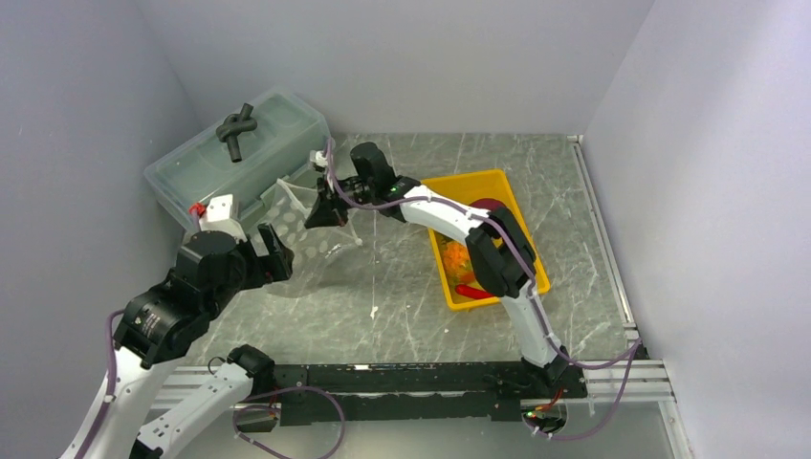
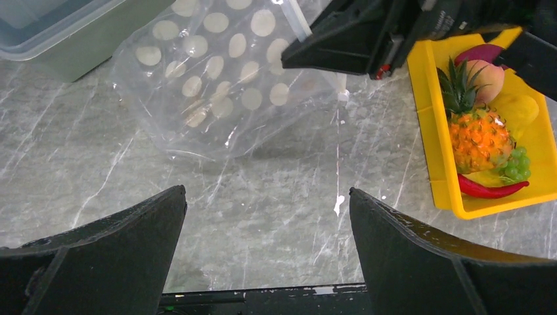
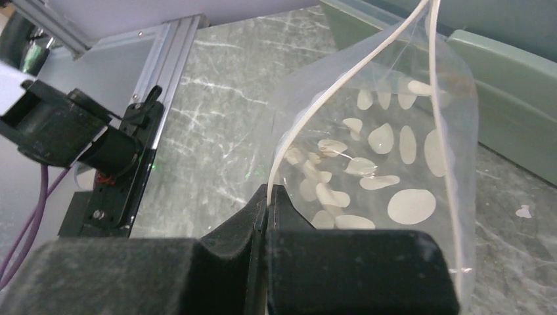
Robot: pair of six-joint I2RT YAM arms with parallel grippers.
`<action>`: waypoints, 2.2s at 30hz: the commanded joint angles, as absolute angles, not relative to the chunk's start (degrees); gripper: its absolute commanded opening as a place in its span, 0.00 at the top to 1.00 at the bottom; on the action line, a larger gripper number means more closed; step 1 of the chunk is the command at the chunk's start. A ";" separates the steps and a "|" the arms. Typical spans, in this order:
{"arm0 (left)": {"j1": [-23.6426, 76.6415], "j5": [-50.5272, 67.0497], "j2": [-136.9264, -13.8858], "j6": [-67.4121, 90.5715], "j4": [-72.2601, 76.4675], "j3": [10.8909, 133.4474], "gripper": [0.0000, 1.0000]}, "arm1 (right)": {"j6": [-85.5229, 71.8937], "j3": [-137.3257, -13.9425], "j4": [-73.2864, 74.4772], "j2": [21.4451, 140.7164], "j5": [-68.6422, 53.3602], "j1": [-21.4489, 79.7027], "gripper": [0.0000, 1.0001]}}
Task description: Place the food in the zip-top bag and seal the zipper
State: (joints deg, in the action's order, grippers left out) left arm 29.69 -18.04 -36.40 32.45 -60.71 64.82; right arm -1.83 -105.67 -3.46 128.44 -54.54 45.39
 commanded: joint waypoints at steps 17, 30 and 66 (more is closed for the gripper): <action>29.62 -25.69 -41.85 28.86 -61.13 72.66 0.00 | 33.08 -95.89 22.23 110.31 -49.89 48.99 1.00; 29.60 -28.67 -47.15 22.94 -62.06 80.72 0.00 | 47.60 -91.80 32.55 100.53 -47.61 50.41 1.00; 31.00 16.95 -63.33 10.53 -65.61 88.12 0.00 | 63.71 -90.17 43.08 90.26 -33.74 62.40 1.00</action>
State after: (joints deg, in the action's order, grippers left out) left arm 29.91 11.70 -63.16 12.67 -66.48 89.49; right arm 62.00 -86.54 42.13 92.14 -34.28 61.91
